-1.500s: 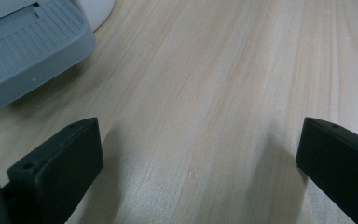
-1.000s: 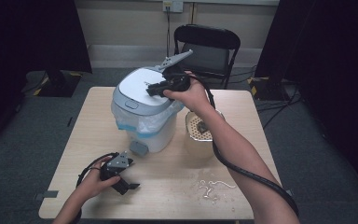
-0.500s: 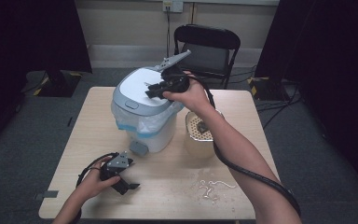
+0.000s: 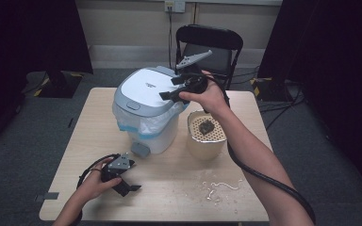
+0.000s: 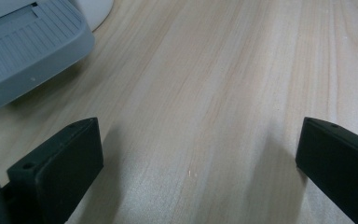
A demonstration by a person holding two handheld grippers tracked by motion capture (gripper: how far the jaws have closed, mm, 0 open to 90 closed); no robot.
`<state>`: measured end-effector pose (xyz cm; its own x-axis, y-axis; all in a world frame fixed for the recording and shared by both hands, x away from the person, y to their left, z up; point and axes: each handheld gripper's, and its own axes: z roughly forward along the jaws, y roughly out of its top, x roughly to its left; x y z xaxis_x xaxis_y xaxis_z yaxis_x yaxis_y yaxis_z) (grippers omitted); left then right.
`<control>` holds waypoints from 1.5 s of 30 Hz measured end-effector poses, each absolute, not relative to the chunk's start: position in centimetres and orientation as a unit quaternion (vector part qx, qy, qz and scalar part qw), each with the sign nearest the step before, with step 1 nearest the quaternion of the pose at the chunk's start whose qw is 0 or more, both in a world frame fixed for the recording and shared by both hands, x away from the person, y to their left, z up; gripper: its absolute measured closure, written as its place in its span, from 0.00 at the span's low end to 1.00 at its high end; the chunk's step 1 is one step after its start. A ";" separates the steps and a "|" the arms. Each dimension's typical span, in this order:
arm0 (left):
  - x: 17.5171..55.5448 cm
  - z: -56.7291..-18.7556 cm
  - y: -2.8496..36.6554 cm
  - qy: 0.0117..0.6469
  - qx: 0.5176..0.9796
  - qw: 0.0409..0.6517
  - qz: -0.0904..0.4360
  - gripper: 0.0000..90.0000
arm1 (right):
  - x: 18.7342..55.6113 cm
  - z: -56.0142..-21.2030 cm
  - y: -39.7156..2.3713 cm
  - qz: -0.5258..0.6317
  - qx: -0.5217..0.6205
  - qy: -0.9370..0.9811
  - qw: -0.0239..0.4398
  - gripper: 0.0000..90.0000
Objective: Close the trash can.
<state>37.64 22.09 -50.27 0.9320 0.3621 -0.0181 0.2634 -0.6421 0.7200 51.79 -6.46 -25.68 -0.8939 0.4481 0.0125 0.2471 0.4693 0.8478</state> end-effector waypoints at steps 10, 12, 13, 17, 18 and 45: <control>37.4 -50.3 22.2 0.174 0.903 0.387 0.067 0.00 | 49.9 -26.8 -8.5 0.453 0.189 0.863 0.117 0.19; 37.4 -50.3 22.2 0.174 0.903 0.387 0.067 0.00 | 49.5 -27.0 -8.7 0.449 0.189 0.866 0.116 0.19; 37.4 -50.3 22.2 0.174 0.904 0.386 0.066 0.00 | 49.3 -27.1 -8.8 0.447 0.186 0.867 0.118 0.18; 37.4 -50.3 22.2 0.174 0.904 0.386 0.066 0.00 | 48.5 -27.5 -9.3 0.441 0.177 0.872 0.117 0.18; 37.4 -50.3 22.2 0.174 0.904 0.386 0.066 0.00 | 48.3 -27.5 -9.4 0.440 0.176 0.873 0.118 0.18; 37.4 -50.3 22.1 0.175 0.903 0.387 0.067 0.00 | 44.1 -32.8 -11.2 0.431 0.171 0.882 0.089 0.16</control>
<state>37.42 22.15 -50.34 0.9300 0.3674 -0.0143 0.2634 -0.6387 0.7229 44.11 -11.25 -32.80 -0.9257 0.3782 -0.0098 0.2248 0.5707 0.7898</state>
